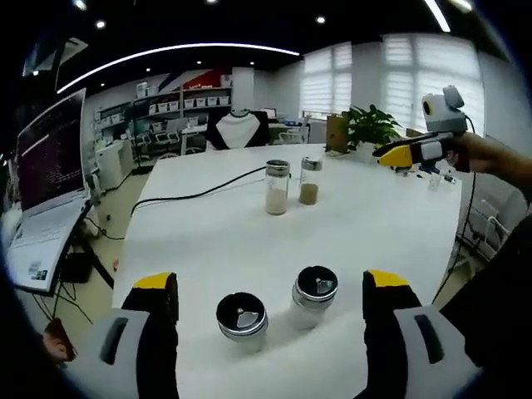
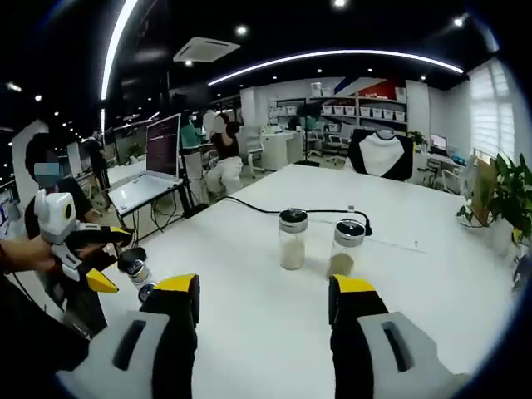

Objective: Rotate the seasoning bottle until the label or dispensing opening points toward the visible target arrow and the bottle remains upright within the marked orientation range

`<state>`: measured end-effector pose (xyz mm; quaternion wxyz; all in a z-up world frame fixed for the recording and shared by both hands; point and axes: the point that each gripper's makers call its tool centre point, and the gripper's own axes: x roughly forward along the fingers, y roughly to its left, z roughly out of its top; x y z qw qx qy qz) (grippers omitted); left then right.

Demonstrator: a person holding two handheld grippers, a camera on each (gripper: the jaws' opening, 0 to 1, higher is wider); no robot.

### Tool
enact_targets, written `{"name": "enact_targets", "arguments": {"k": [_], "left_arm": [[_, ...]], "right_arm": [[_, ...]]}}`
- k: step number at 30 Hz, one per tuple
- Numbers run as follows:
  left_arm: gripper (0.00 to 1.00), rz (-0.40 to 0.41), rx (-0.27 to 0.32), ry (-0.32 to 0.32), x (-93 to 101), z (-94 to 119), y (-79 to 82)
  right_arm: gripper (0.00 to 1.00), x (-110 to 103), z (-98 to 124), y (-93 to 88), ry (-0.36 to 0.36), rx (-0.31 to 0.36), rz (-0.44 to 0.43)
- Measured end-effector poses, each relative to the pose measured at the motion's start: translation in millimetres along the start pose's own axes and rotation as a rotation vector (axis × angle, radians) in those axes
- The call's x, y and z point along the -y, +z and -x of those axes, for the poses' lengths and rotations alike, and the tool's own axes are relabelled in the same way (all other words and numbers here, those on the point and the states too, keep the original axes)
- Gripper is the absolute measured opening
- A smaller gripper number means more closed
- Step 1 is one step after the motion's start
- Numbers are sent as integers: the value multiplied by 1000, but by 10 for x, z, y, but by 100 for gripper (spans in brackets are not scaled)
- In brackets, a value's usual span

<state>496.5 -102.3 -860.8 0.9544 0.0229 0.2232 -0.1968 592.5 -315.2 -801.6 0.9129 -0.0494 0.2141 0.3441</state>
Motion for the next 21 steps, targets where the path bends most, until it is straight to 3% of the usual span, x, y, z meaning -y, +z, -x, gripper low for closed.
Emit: {"name": "enact_targets", "arguments": {"k": [7, 16, 21], "left_arm": [[96, 12, 23, 17, 34, 44, 43], [97, 24, 16, 30, 113, 85, 79], [96, 36, 17, 67, 54, 88, 122]], "right_arm": [[58, 113, -205, 237, 6, 13, 57], [55, 265, -594, 376, 18, -13, 85], [50, 309, -795, 499, 41, -31, 113]]}}
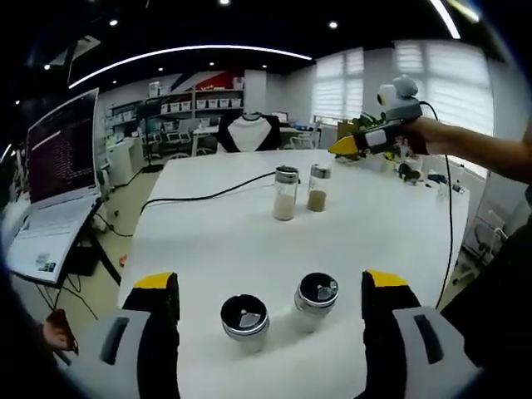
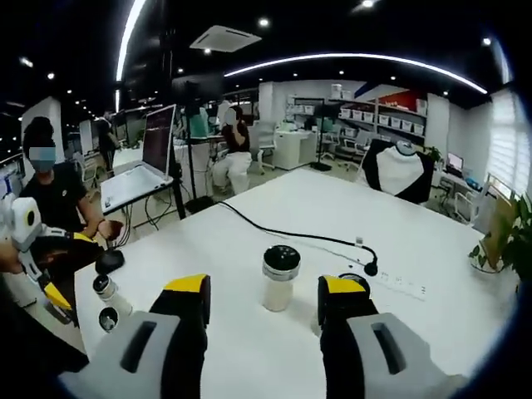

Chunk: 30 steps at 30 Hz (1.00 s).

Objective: Rotate the seasoning bottle until the label or dispensing opening points toward the visible target arrow and the bottle remains upright within the marked orientation range

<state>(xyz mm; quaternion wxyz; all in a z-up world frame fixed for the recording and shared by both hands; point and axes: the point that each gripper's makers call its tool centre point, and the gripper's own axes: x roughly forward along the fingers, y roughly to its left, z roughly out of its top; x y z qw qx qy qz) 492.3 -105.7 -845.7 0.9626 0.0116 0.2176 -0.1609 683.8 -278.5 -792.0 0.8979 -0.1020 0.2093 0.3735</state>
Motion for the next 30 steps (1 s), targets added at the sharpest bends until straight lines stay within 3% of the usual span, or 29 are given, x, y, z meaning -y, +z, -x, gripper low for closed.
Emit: {"name": "enact_targets", "arguments": {"k": [6, 16, 22, 30], "left_arm": [[96, 12, 3, 12, -118, -37, 58], [95, 3, -8, 14, -146, -5, 59], [91, 11, -33, 42, -230, 73, -64], [89, 2, -55, 88, -320, 165, -131]], "right_arm": [[51, 86, -292, 62, 26, -17, -39], [50, 105, -730, -81, 53, -92, -19], [44, 202, -976, -278, 37, -165, -66], [43, 314, -1187, -311, 24, -184, -65]]}}
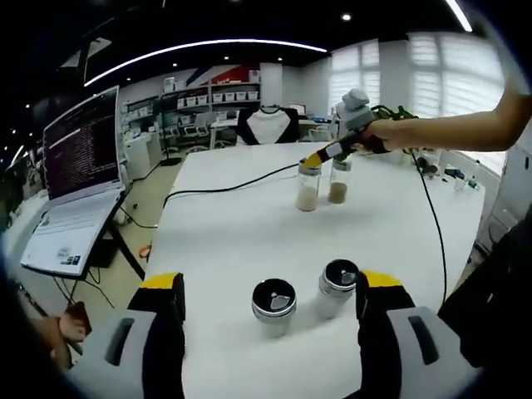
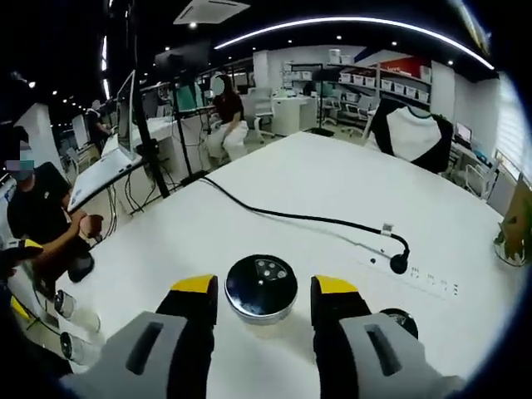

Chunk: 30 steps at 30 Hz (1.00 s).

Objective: Rotate the seasoning bottle until the label or dispensing opening points toward the visible target arrow and the bottle remains upright within the marked orientation range

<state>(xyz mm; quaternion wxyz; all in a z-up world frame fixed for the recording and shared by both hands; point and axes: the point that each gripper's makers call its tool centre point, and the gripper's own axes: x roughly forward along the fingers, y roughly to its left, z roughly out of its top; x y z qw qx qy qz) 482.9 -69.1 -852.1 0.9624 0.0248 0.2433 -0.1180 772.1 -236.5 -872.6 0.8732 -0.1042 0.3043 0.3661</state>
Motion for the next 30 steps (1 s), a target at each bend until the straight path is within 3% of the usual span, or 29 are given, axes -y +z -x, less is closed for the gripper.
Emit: {"name": "enact_targets", "arguments": {"k": [3, 6, 17, 30], "left_arm": [[89, 14, 6, 10, -32, 15, 10], [88, 17, 6, 24, -58, 46, 18], [85, 32, -28, 53, -108, 89, -135], [82, 15, -7, -35, 171, 9, -20]], "right_arm": [[39, -59, -35, -29, 14, -15, 19], [36, 12, -150, -67, 6, -35, 25], [36, -28, -76, -103, 24, -48, 48], [35, -212, 198, -334, 76, -72, 111]]}}
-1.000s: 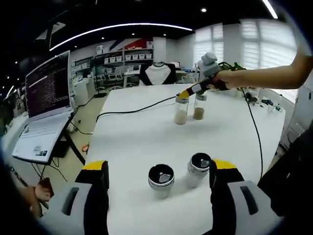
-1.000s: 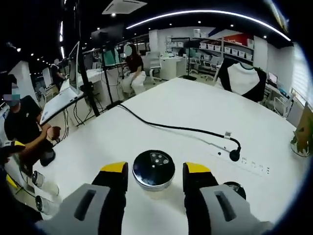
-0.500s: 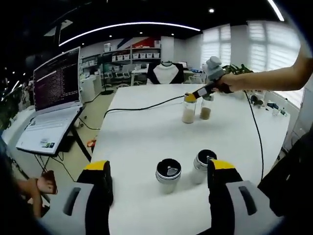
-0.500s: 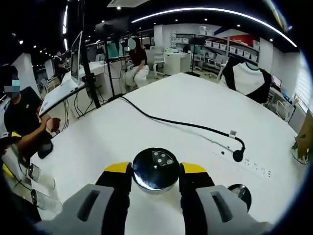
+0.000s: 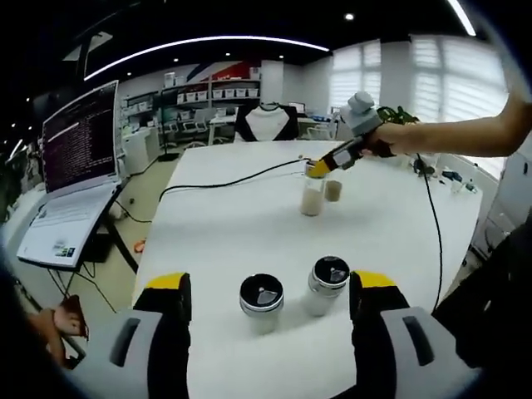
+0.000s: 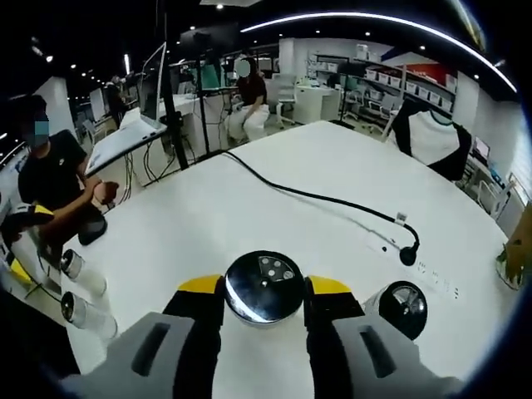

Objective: Rotate the seasoning bottle until the label or dispensing opening points toward the visible target arrow and the bottle remains upright within the marked orientation range

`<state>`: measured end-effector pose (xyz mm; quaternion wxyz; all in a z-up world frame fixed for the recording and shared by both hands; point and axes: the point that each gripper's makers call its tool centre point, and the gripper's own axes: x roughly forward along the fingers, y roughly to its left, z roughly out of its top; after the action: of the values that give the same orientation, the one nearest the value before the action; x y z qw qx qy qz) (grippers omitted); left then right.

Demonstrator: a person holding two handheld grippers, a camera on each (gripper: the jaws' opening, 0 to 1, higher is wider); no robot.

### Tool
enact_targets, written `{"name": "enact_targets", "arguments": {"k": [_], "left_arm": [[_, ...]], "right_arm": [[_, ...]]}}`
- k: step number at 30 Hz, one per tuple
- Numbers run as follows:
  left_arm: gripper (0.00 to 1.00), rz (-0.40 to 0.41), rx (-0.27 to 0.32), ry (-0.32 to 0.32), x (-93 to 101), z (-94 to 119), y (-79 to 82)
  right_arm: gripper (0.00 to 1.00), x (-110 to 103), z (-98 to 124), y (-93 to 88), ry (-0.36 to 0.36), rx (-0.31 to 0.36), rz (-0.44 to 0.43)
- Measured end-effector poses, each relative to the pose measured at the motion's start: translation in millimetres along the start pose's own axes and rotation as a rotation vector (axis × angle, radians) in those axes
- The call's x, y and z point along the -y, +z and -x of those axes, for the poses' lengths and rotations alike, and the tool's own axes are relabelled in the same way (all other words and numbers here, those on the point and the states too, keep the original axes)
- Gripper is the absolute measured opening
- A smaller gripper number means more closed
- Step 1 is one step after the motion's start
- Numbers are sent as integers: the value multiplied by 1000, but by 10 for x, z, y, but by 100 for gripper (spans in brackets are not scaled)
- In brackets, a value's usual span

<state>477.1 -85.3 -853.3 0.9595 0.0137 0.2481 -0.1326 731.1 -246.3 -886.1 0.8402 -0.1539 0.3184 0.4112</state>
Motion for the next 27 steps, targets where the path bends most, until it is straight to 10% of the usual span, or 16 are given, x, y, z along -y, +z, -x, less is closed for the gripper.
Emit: {"name": "enact_targets", "arguments": {"k": [27], "left_arm": [[80, -8, 31, -141, 368, 160, -1]], "right_arm": [[34, -716, 790, -503, 24, -13, -39]]}}
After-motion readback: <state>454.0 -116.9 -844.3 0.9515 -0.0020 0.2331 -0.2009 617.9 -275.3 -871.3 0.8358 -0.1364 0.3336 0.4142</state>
